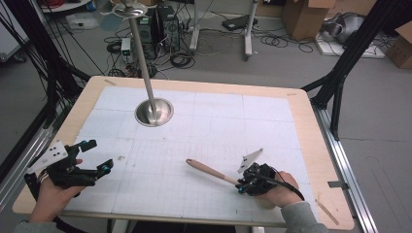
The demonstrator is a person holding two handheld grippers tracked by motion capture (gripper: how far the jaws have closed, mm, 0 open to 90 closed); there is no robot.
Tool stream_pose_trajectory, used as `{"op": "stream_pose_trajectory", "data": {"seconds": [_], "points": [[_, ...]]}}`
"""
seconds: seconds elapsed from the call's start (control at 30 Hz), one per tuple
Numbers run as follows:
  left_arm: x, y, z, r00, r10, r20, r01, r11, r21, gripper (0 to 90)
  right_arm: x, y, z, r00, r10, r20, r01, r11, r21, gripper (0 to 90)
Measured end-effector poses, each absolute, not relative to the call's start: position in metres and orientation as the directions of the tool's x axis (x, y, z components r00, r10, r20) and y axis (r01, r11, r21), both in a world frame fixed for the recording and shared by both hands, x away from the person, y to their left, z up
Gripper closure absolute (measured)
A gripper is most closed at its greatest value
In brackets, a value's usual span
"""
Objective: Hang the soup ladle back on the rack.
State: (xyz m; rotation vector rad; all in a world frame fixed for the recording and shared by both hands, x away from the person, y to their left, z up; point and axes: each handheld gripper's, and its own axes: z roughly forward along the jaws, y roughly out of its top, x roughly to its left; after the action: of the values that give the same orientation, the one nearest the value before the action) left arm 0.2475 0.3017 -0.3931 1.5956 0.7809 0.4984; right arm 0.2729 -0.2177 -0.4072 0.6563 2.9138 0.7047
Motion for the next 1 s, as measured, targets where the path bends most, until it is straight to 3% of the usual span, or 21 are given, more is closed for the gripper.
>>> {"op": "stream_pose_trajectory", "data": {"seconds": [0.67,1.0], "points": [[0.239,0.308,-0.392,0.670,0.735,-0.104,0.198,-0.042,0.979,1.7,0.295,-0.208,-0.374,-0.897,0.441,0.024,0.362,0.702,0.614,77.4],[0.236,0.311,-0.392,0.663,0.741,-0.104,0.200,-0.041,0.979,1.8,0.313,-0.201,-0.338,-0.883,0.468,0.026,0.369,0.660,0.654,77.4]]}}
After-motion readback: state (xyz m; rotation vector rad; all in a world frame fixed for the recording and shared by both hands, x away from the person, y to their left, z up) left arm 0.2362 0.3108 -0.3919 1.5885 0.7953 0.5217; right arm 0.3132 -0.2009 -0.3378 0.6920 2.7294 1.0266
